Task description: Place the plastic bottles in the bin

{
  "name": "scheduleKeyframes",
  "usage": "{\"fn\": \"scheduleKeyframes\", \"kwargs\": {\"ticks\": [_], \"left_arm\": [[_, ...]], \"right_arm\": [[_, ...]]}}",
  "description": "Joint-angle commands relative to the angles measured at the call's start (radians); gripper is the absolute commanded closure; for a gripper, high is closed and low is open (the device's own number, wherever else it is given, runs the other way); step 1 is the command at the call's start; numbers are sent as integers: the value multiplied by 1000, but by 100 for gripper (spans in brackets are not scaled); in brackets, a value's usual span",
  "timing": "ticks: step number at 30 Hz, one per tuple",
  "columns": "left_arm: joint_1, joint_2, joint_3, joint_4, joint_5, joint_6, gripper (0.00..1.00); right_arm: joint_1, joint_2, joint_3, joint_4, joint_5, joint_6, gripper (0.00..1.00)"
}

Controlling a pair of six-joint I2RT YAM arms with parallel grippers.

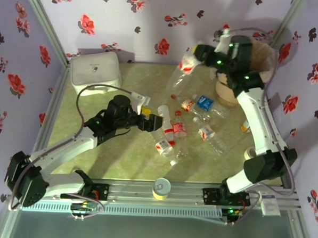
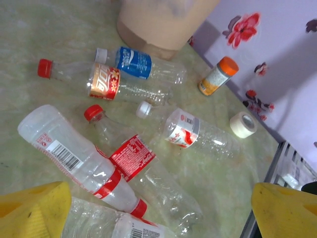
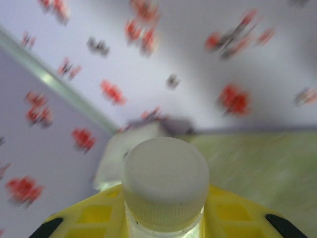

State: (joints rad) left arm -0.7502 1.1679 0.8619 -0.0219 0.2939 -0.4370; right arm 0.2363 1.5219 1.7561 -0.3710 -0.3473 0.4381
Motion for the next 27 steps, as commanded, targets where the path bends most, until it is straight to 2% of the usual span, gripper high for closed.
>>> {"fn": "scheduleKeyframes", "kwargs": {"ticks": [1, 5, 8, 12, 16, 18, 20, 27], "left_arm": [[-3, -53, -48, 22, -30, -29, 5], [-3, -96, -118, 43, -39, -68, 5], [-4, -119, -166, 77, -42, -93, 5], [-2, -123, -184, 84, -46, -94, 5], [-2, -116, -184, 88, -47, -95, 5], [-2, -114, -186, 93, -47, -98, 5], [-2, -113, -189, 102, -46, -101, 5], [-3, -104, -189, 102, -47, -116, 5]], "right_arm": [[-68, -68, 43, 98, 281, -149, 86], [-148, -106, 45, 224, 447, -238, 87], [-210, -87, 92, 234, 482, -264, 97], [-269, -54, 129, 252, 490, -249, 97], [-270, -54, 75, 352, 589, -341, 97], [-270, -55, 11, 430, 588, -395, 100], [-270, -62, -92, 563, 536, -447, 100], [-270, -34, -237, 645, 501, -497, 100]]}}
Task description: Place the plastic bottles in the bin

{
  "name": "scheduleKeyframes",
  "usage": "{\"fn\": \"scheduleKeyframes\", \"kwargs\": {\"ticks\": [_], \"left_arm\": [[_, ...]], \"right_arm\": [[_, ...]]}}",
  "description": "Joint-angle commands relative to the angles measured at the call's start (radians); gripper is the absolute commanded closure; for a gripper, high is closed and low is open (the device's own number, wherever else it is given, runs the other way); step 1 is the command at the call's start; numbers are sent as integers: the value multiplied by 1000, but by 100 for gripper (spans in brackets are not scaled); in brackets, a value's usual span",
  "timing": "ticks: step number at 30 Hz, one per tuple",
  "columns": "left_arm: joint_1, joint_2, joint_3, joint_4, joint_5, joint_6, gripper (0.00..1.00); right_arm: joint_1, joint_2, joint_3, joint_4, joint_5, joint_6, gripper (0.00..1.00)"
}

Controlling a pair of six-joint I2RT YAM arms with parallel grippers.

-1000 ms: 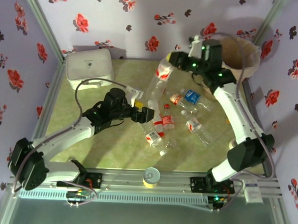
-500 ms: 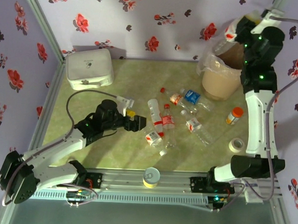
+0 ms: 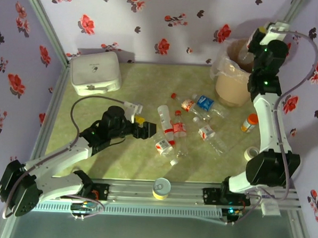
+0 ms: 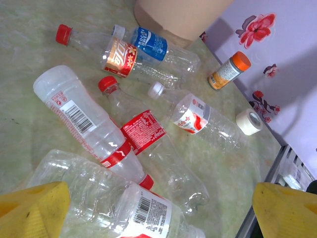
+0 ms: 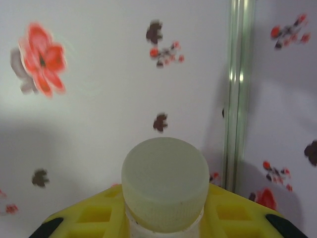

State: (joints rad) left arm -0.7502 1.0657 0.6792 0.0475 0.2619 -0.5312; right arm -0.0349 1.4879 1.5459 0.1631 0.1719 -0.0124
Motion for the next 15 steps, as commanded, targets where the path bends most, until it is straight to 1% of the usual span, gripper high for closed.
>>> {"fn": "scheduleKeyframes", "kwargs": {"ticks": [1, 5, 12, 15], "left_arm": [[-2, -2, -7, 28, -15, -23, 5], [-3, 10, 19, -28, -51, -21, 5], [-5, 47, 28, -6, -68, -38, 5], [-6, 64, 35, -5, -67, -40, 4]], "right_arm": [[1, 4, -40, 109, -29, -38, 100], [1, 24, -60, 56, -65, -2, 100], [1, 79, -73, -73, -74, 19, 100], [1, 96, -82, -97, -77, 31, 100]]}}
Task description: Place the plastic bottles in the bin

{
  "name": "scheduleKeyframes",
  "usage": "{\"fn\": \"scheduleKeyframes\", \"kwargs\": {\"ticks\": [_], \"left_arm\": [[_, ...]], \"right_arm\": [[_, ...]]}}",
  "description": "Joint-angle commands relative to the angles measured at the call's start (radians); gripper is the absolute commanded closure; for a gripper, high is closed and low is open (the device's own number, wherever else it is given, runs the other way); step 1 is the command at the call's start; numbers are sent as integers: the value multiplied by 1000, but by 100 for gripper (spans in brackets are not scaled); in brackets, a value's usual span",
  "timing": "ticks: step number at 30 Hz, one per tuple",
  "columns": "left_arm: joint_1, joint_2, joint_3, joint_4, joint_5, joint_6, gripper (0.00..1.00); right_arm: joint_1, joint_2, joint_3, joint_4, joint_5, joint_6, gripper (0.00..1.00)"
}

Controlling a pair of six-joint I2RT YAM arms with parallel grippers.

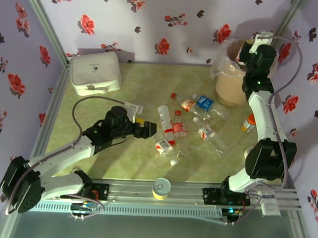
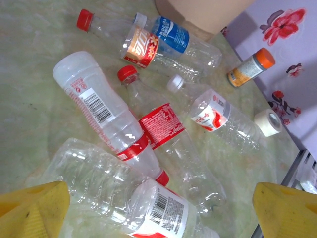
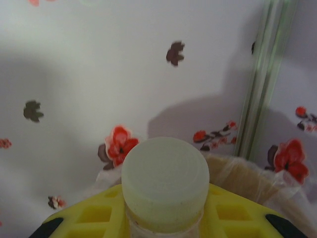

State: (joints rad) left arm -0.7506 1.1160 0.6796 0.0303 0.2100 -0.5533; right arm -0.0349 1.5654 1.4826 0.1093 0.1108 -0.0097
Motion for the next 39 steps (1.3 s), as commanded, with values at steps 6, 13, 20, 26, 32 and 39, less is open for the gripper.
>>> {"fn": "scheduleKeyframes", "kwargs": {"ticks": [6, 13, 20, 26, 32, 39], "left_arm": [[-7, 21, 38, 12, -15, -24, 4], [-8, 25, 32, -5, -18, -47, 4], [-9, 31, 28, -12, -18, -88, 3], [-22, 43, 27, -28, -27, -183, 2], [-87, 90, 52, -207, -208, -514, 1], [-166, 164, -5, -169, -247, -930, 2]], "right_arm": [[1, 43, -61, -30, -2, 43, 97], [0, 56, -50, -63, 14, 60, 59], [-5, 53, 24, -142, 18, 63, 36], [-7, 37, 123, -244, 36, 63, 23], [-8, 21, 215, -378, 70, 100, 5], [-7, -57, 210, -505, 68, 163, 0]]}}
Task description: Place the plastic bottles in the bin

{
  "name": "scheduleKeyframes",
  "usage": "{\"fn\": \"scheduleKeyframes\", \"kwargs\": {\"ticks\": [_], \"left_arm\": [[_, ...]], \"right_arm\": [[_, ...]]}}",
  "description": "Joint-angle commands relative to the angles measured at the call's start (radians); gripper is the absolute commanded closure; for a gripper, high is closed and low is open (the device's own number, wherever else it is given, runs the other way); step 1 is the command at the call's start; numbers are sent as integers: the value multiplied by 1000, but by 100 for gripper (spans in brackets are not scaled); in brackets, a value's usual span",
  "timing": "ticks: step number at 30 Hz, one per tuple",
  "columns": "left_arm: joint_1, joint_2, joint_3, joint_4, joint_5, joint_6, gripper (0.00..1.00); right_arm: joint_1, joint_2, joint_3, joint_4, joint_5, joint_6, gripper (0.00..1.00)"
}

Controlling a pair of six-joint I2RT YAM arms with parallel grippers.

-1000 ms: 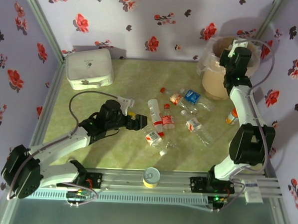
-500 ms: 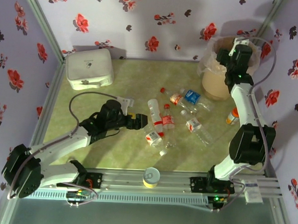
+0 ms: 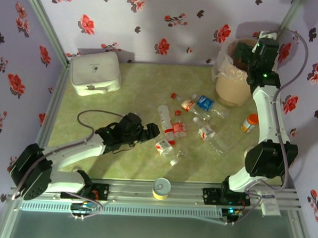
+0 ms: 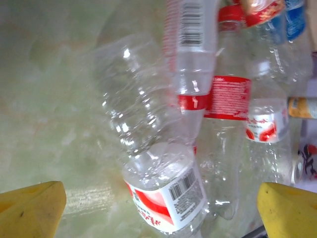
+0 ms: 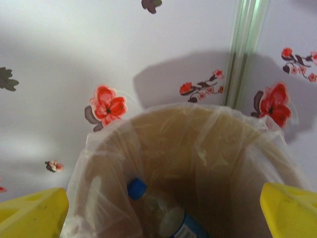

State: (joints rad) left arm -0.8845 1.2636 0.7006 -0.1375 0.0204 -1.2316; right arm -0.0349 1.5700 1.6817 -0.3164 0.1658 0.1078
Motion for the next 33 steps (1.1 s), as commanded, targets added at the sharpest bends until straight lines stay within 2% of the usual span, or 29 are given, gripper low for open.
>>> {"fn": "scheduleKeyframes", "kwargs": {"ticks": [1, 6, 12, 18, 26, 33], "left_arm": [[-49, 24, -42, 33, -59, -309, 2], [-125, 78, -35, 120, -59, -461, 4], [-172, 163, 81, -46, -79, -424, 4], [-239, 259, 123, 89, 3, -486, 5], [-251, 381, 134, 161, 64, -512, 6], [-250, 406, 129, 194, 39, -517, 21]], "right_arm": [[-8, -78, -8, -82, 3, 56, 0], [-7, -123, -74, -101, -33, 85, 0], [-7, -163, -138, -115, -69, 115, 0], [-7, -191, -174, -117, -76, 114, 0], [-7, -208, -196, -103, -81, 114, 0], [-7, -236, -197, -106, -102, 125, 0]]}}
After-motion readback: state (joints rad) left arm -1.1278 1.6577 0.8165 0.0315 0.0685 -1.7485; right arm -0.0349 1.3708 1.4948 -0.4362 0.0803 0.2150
